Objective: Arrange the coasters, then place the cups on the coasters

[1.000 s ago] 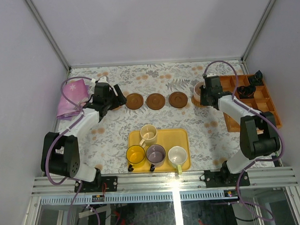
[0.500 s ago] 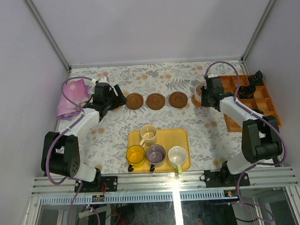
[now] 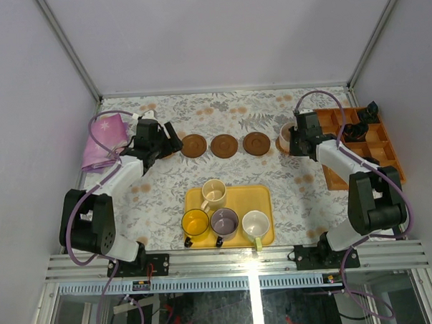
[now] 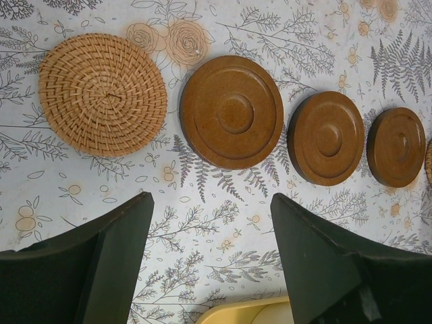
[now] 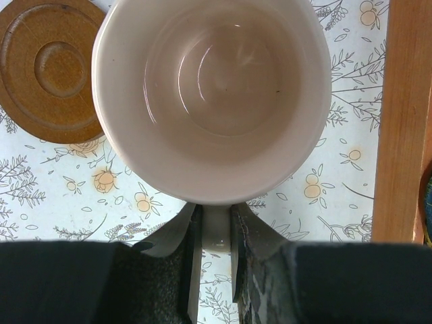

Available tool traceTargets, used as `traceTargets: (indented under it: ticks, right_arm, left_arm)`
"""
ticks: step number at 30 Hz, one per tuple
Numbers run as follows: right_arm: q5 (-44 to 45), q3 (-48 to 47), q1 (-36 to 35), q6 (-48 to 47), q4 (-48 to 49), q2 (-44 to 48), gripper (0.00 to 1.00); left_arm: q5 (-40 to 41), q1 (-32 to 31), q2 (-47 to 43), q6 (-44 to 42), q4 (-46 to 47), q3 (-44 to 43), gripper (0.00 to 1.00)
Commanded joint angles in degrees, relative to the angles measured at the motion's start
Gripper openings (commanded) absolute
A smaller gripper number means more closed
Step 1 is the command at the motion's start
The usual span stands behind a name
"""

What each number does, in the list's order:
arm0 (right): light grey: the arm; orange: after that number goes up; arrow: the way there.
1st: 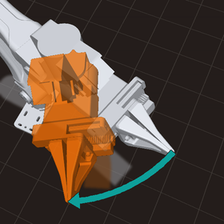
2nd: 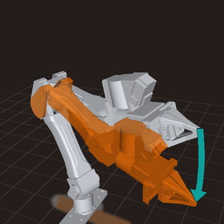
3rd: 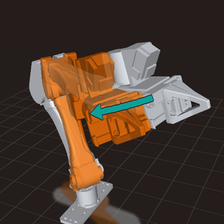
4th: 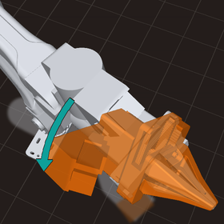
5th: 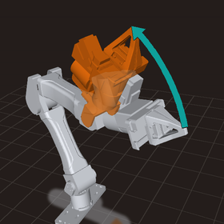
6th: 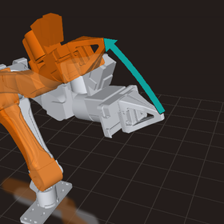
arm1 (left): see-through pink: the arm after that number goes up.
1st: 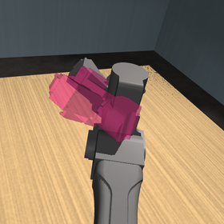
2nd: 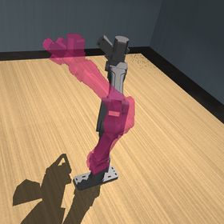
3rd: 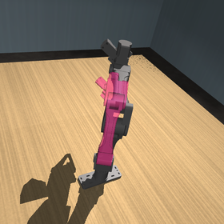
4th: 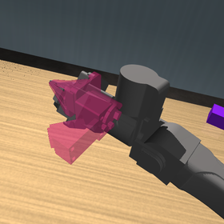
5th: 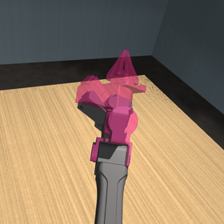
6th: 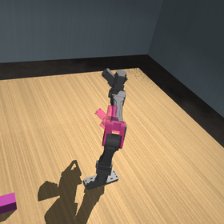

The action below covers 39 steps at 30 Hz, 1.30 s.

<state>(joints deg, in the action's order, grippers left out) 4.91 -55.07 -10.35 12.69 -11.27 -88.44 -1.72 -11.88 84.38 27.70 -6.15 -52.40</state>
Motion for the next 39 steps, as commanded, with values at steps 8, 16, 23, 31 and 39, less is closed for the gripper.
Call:
traceTargets:
  ticks: [8, 16, 23, 31, 39]
  right_arm:
    - [1.23, -2.07, 0.32, 0.63, 6.77, 0.52, 0.00]
    - [1.98, -2.54, 0.26, 0.68, 8.00, -0.98, 0.00]
    - [2.28, -3.13, 0.31, 0.88, 7.59, -1.90, 0.00]
    - [2.20, -3.24, 0.36, 1.60, 6.07, -1.12, 0.33]
    - [3.27, -2.82, 0.32, 1.92, 4.43, 1.10, 0.59]
  left_arm:
    - [-0.39, 0.28, 0.56, -0.55, 1.79, -1.39, 0.70]
    - [-0.68, 0.28, 1.02, -0.38, 2.17, -1.22, 0.70]
    - [-0.82, 0.28, 0.99, -0.17, 2.29, -0.82, 0.70]
    - [-0.96, 0.28, 0.94, -0.28, 2.28, -0.77, 0.70]
    - [-1.26, 0.28, 0.76, -0.19, 2.33, -0.69, 0.70]
